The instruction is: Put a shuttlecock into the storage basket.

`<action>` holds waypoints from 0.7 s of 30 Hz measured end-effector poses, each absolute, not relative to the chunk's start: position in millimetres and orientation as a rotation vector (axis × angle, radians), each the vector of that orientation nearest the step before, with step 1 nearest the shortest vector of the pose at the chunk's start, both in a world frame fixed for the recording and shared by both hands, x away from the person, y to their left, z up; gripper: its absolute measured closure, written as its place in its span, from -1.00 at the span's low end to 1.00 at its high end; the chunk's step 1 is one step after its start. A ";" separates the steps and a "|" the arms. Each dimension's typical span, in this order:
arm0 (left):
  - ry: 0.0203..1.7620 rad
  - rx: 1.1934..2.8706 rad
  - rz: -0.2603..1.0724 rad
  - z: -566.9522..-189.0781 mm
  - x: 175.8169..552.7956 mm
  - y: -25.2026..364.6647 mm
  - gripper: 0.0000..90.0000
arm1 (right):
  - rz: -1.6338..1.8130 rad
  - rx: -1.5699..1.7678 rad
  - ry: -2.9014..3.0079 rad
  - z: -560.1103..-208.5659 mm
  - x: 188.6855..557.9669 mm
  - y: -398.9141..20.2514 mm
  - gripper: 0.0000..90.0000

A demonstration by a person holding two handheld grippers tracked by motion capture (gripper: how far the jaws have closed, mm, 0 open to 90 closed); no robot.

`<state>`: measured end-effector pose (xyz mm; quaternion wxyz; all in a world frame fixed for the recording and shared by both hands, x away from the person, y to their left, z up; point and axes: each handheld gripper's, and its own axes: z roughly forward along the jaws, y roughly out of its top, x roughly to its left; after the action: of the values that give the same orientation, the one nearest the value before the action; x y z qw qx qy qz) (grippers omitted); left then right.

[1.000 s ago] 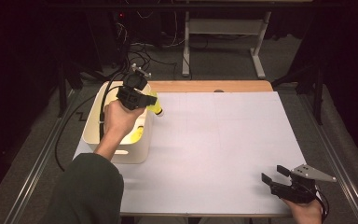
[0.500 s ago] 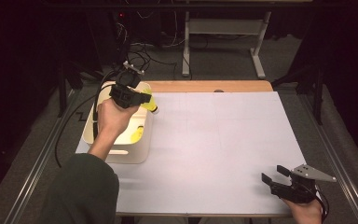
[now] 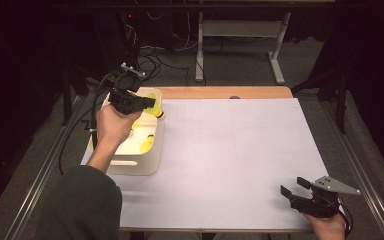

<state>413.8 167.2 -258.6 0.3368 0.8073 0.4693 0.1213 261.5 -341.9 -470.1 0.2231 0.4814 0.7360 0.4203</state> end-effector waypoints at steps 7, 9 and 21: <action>1.229 2.087 0.311 -256.7 412.3 172.3 1.00 | 1.160 1.330 2.032 -470.2 261.6 -341.9 -0.37; 1.229 2.082 0.304 -255.9 411.9 174.0 1.00 | 1.161 1.330 2.032 -470.2 261.6 -342.0 -0.37; 1.248 2.069 0.316 -255.8 410.3 184.1 1.00 | 1.160 1.330 2.033 -470.2 261.6 -341.7 -0.37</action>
<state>410.3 184.1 -255.8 0.3449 0.7970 0.4807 0.1218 261.6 -341.7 -470.2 0.2231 0.4815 0.7362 0.4200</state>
